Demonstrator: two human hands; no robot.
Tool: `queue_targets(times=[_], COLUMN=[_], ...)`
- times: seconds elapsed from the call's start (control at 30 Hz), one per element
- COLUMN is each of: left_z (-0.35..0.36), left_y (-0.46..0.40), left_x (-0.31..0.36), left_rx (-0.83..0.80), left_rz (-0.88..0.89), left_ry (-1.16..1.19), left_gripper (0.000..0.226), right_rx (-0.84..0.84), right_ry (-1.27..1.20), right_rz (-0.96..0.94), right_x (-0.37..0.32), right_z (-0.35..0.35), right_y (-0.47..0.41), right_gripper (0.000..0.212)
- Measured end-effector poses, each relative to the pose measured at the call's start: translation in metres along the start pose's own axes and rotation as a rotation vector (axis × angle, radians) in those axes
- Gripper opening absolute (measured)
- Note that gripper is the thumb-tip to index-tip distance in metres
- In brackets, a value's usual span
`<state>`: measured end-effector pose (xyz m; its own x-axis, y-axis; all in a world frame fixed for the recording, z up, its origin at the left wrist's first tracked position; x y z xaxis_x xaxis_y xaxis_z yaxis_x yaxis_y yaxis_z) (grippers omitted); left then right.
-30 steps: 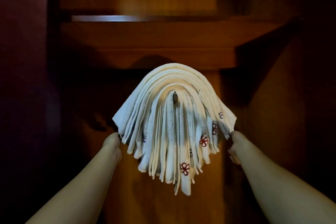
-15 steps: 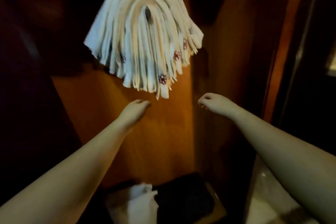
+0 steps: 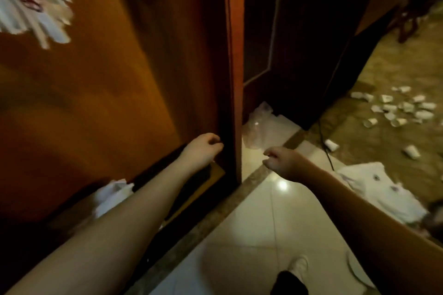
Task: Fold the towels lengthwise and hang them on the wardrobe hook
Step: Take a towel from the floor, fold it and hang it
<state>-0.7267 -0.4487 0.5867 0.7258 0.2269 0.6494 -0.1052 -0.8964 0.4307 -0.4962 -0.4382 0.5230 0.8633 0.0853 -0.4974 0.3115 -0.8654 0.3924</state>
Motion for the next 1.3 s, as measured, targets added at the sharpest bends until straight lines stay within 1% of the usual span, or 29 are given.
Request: queue_targets(times=[0.13,0.27,0.4,0.5,0.6,0.7,0.83,0.93,1.03,1.2,1.3], left_z=[0.086,0.164,0.229,0.275,0.317,0.352,0.395,0.425,0.453,0.497,0.527], left_y=[-0.068,-0.129,-0.178,-0.215,-0.249,-0.283,-0.34,-0.401,-0.463,-0.564,-0.614], left_x=[0.042,0.097,0.147,0.18,0.216,0.241,0.261,0.278,0.29,0.295,0.284], left_rx=[-0.116,-0.216,-0.308,-0.346,-0.414,-0.465,-0.59,-0.648,-0.714,-0.82,-0.847], left_rz=[0.015,0.037,0.075,0.117,0.108,0.143,0.132,0.143,0.151,0.082,0.041], left_ry=[-0.1,-0.172,-0.246,-0.324,-0.338,-0.401,-0.44,-0.484,-0.529,-0.592,-0.611], left_gripper=[0.04,0.042,0.04,0.04,0.039,0.037,0.036,0.037,0.038,0.037,0.034], right_rx=[-0.019,-0.068,-0.062,-0.12,-0.172,-0.199,-0.223,-0.266,-0.26,-0.275,-0.27], right_ry=[-0.065,-0.107,-0.207,-0.235,-0.278,-0.344,-0.43,-0.497,-0.567,-0.705,-0.775], right_rz=[0.172,0.275,0.373,0.465,0.572,0.657,0.748,0.817,0.884,0.983,1.01], right_x=[0.113,0.216,0.297,0.355,0.412,0.461,0.517,0.562,0.601,0.66,0.694], right_z=[0.001,-0.005,-0.016,-0.023,-0.033,-0.037,-0.038,-0.038,-0.041,-0.033,-0.019], right_y=[0.01,0.016,0.022,0.024,0.025,0.021,0.006,-0.019,-0.047,-0.101,-0.133], right_gripper=[0.037,0.036,0.035,0.033,0.03,0.029,0.03,0.03,0.03,0.029,0.027])
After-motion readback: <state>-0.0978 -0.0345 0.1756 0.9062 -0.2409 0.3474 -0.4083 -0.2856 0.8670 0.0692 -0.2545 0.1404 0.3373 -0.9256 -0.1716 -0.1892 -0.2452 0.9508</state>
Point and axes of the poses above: each hand's wrist, its own y-axis away from the middle knuckle, its own z-axis out of the palm, x = y × z, the point moved 4 cm from there along -y, towards the middle knuckle, and after that the axes turned 8 degrees about -x, right-handed, at the moved point
